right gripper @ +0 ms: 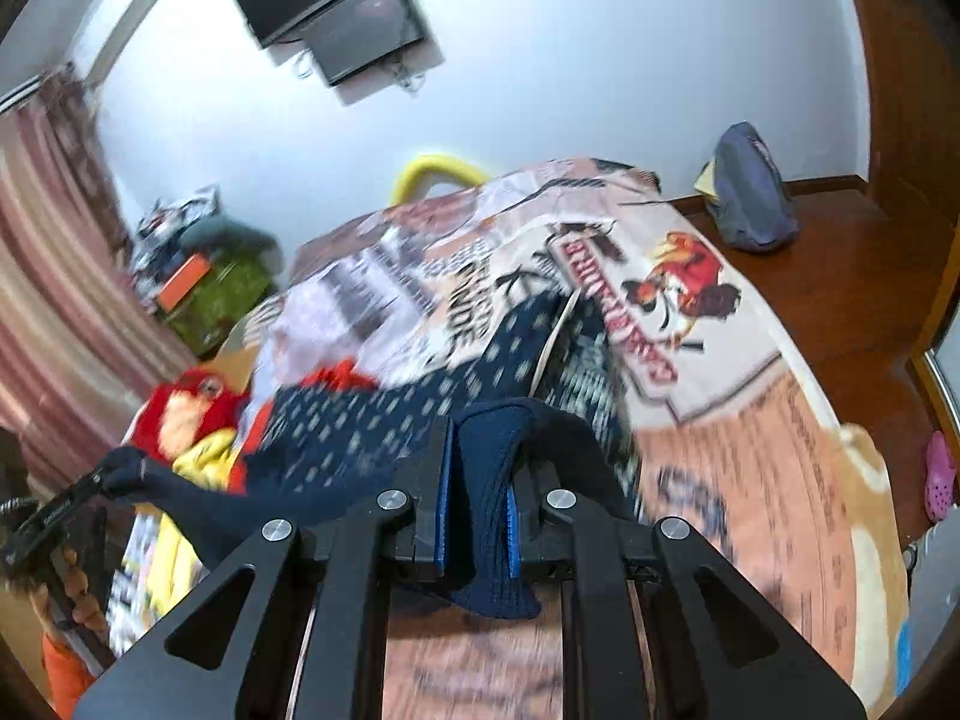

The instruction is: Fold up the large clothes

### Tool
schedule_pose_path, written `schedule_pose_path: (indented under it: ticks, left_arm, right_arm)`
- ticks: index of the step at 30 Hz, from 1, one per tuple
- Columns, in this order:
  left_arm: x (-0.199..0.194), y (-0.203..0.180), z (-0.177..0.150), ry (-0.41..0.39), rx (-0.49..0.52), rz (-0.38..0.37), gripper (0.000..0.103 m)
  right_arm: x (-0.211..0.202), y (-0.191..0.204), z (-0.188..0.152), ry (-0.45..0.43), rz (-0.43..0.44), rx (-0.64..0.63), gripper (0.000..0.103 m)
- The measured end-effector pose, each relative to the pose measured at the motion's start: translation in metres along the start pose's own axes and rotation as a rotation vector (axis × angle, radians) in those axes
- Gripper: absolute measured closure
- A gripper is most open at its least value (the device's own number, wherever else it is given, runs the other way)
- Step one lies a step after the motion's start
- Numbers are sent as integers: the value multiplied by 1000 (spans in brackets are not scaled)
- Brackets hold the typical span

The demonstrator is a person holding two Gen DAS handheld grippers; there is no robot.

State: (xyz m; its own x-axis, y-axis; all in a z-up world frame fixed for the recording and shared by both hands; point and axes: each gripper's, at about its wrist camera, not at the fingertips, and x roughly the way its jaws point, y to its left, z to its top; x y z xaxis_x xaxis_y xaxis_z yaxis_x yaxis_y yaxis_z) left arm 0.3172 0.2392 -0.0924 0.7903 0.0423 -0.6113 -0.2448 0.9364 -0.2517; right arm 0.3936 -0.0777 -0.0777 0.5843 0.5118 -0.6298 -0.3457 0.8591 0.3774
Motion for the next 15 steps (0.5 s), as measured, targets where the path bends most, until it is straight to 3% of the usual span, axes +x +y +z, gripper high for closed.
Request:
schedule_pose_path:
  ticks: [5,11,15]
  left_arm:
    - [91,16,22,68,-28,62,99]
    - [193,35,3,209,-32,151,99]
    - [219,47,-12,247,-58,132,95]
  right_arm:
    - [64,-21,23,29,-42,67,91]
    - [141,-46,25,130,-87,117,91]
    - [160,-57,15,173,-104,119,88]
